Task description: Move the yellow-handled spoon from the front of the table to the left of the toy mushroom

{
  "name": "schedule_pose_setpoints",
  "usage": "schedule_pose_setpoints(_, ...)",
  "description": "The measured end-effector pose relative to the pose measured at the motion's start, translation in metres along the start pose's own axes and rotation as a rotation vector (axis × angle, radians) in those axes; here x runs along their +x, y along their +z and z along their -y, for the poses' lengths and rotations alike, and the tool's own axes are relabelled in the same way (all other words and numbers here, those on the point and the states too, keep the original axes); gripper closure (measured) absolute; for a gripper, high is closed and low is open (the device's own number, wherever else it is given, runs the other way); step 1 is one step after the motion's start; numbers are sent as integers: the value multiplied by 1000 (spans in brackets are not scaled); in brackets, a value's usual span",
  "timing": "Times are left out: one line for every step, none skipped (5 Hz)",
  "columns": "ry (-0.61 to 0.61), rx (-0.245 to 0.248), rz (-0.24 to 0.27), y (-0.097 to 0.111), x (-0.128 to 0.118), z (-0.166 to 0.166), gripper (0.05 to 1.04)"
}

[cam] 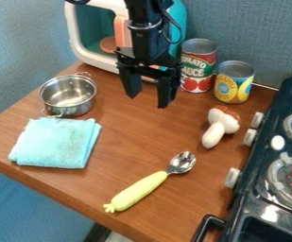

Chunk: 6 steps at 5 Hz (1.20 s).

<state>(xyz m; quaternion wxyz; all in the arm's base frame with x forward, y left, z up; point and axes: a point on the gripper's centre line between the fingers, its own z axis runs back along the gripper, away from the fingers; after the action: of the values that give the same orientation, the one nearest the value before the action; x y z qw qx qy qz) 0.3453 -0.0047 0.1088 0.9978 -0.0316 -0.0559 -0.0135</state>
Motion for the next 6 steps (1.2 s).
schedule_pose_setpoints(-3,-1,-37,-12,-7,-1,83)
schedule_pose_setpoints(-92,-15,-89,-24,-40,2,83)
schedule_pose_setpoints(-149,-33,-58,-25,-58,5,83)
schedule_pose_setpoints(-184,-55,-57,-28,-74,12,83)
schedule_pose_setpoints(-234,-82,-89,-45,-79,28,83)
schedule_pose_setpoints(-299,-64,-103,-59,-83,46,83)
